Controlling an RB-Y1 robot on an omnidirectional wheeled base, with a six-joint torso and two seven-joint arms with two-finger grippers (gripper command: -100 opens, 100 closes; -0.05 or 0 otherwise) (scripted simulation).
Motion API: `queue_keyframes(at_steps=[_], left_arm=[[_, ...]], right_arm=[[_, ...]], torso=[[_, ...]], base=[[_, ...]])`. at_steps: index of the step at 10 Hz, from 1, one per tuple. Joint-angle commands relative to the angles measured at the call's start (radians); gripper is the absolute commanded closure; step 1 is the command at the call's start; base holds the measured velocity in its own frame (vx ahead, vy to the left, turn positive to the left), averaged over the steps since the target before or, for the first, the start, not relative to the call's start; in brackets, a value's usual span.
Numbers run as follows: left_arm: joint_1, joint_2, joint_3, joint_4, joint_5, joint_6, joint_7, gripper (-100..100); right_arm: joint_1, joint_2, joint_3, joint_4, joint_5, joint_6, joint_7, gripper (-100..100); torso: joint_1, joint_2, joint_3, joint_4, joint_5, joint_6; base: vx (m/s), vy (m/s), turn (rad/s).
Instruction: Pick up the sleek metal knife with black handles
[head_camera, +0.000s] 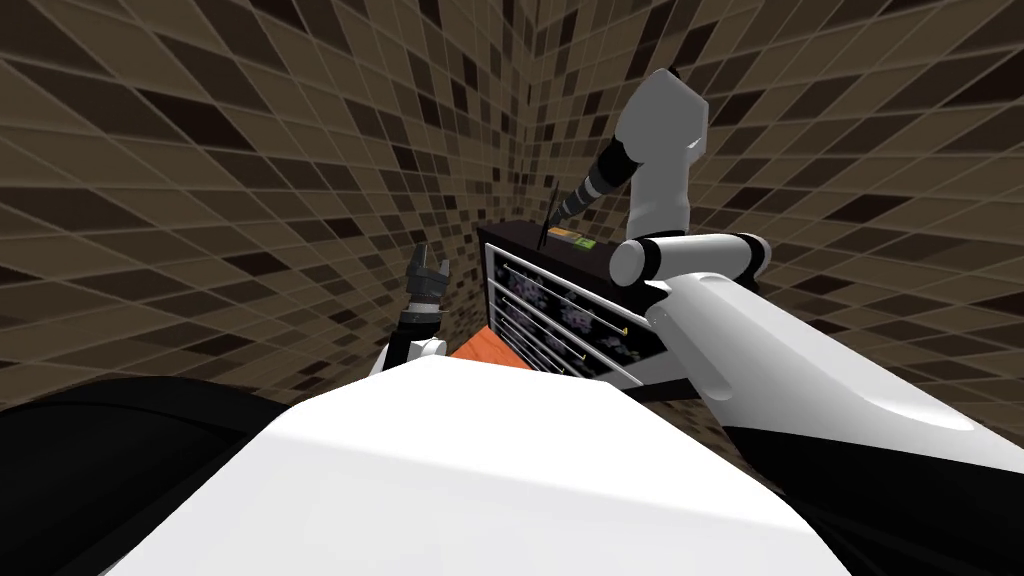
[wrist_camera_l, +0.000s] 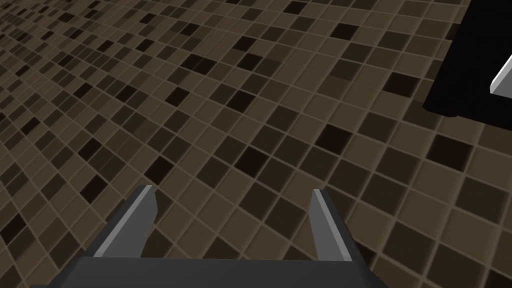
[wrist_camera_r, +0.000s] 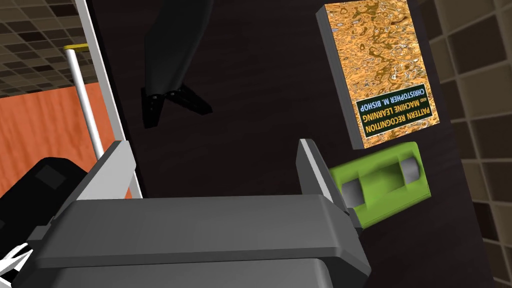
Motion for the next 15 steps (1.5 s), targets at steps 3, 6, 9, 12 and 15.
queue_keyframes(at_steps=[3, 6, 9, 12, 15], left_arm=[[0.000, 0.000, 0.000, 0.000, 0.000, 0.000, 0.000, 0], [0.000, 0.000, 0.000, 0.000, 0.000, 0.000, 0.000, 0], [0.000, 0.000, 0.000, 0.000, 0.000, 0.000, 0.000, 0], [0.000, 0.000, 0.000, 0.000, 0.000, 0.000, 0.000, 0], [0.000, 0.000, 0.000, 0.000, 0.000, 0.000, 0.000, 0]], right_arm=[[-0.071, -0.004, -0.007, 0.084, -0.027, 0.076, -0.031, -100], [-0.134, -0.005, -0.015, 0.155, -0.056, 0.148, -0.066, -100], [-0.178, -0.003, -0.021, 0.207, -0.079, 0.200, -0.090, -100], [-0.204, -0.002, -0.023, 0.241, -0.088, 0.217, -0.096, -100], [-0.171, 0.010, -0.023, 0.253, -0.078, 0.173, -0.075, -100]], torso=[[0.000, 0.000, 0.000, 0.000, 0.000, 0.000], [0.000, -0.002, -0.001, -0.001, 0.000, 0.000], [0.000, -0.001, -0.001, -0.001, 0.000, 0.000], [0.000, 0.001, 0.000, 0.000, 0.000, 0.000], [-0.001, 0.004, 0.002, 0.000, -0.001, 0.000]], base=[[0.067, 0.030, -0.072], [0.090, 0.034, -0.083], [0.069, 0.042, -0.052], [0.040, 0.029, -0.023], [-0.003, 0.027, 0.004]])
